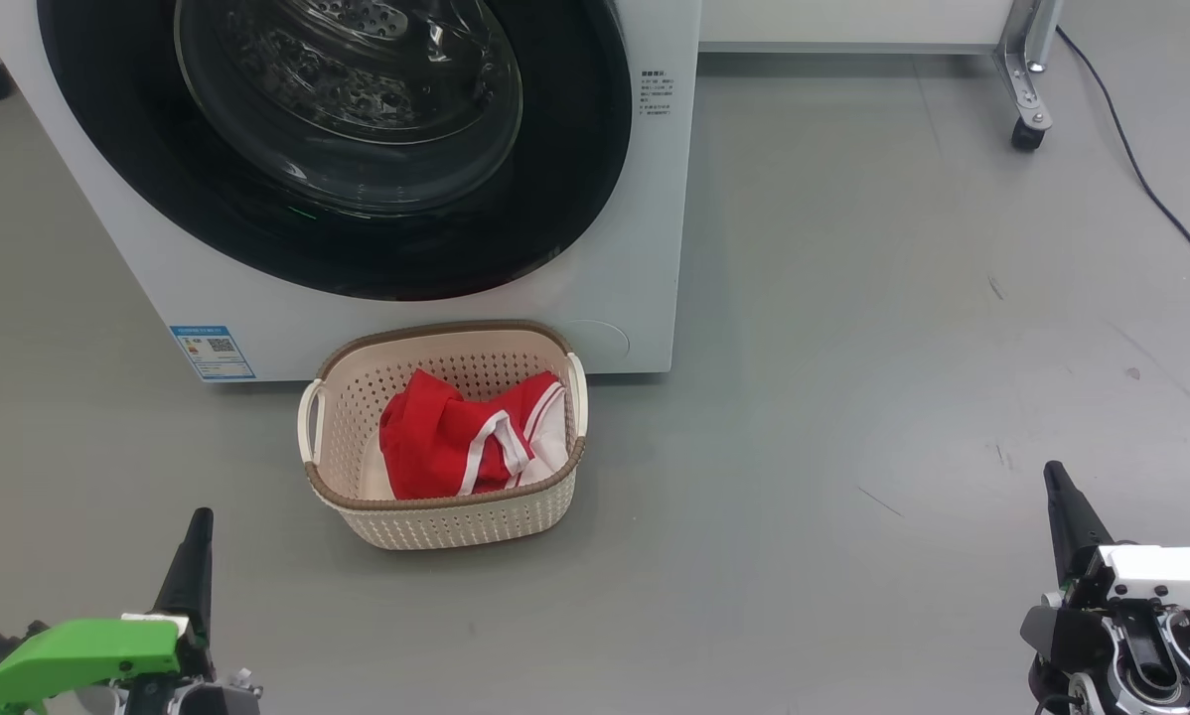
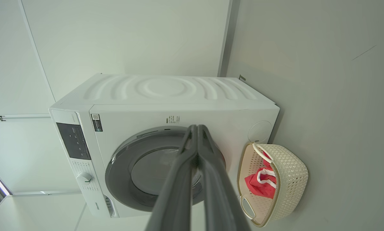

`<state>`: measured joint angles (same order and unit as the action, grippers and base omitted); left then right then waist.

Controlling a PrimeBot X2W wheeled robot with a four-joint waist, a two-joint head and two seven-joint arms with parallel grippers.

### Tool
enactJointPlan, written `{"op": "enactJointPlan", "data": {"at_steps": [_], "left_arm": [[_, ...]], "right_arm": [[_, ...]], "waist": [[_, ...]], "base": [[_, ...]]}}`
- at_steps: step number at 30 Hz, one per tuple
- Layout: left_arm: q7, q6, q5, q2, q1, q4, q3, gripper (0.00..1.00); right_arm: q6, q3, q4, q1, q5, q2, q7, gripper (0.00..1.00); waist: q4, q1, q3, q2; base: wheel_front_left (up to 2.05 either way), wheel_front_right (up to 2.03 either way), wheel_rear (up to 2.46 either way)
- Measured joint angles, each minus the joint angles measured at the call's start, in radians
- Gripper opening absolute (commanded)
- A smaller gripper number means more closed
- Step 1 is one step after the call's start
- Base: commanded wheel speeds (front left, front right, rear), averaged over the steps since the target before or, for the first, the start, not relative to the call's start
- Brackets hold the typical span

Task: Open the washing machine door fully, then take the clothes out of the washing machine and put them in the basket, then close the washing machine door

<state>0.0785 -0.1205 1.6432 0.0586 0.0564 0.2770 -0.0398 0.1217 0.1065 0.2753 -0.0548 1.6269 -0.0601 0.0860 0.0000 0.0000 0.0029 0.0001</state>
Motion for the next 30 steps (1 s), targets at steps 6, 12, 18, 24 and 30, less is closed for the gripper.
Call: {"op": "enactJointPlan", "data": {"at_steps": [6, 12, 18, 24, 30], "left_arm": [[0.0, 0.0, 0.0, 0.0, 0.0, 0.0, 0.0, 0.0], [0.0, 0.0, 0.0, 0.0, 0.0, 0.0, -0.001, 0.0], [0.0, 0.0, 0.0, 0.0, 0.0, 0.0, -0.002, 0.0], [0.001, 0.0, 0.0, 0.0, 0.0, -0.001, -0.002, 0.0], [0.001, 0.0, 0.0, -0.001, 0.0, -0.001, -0.002, 0.0]], "right_arm": [[0.0, 0.0, 0.0, 0.0, 0.0, 0.0, 0.001, 0.0], [0.0, 0.001, 0.0, 0.0, 0.0, 0.0, 0.001, 0.0], [0.0, 0.001, 0.0, 0.0, 0.0, 0.0, 0.001, 0.0], [0.0, 0.001, 0.0, 0.0, 0.0, 0.001, 0.001, 0.0], [0.0, 0.002, 0.0, 0.0, 0.0, 0.001, 0.001, 0.0]], "waist": [[0.0, 0.0, 0.0, -0.0001], [0.0, 0.0, 0.0, -0.0001], [0.0, 0.0, 0.0, -0.0001], [0.0, 0.0, 0.0, 0.0], [0.0, 0.0, 0.0, 0.0]], "base": [[0.0, 0.0, 0.0], [0.0, 0.0, 0.0], [0.0, 0.0, 0.0], [0.0, 0.0, 0.0], [0.0, 0.0, 0.0]]}}
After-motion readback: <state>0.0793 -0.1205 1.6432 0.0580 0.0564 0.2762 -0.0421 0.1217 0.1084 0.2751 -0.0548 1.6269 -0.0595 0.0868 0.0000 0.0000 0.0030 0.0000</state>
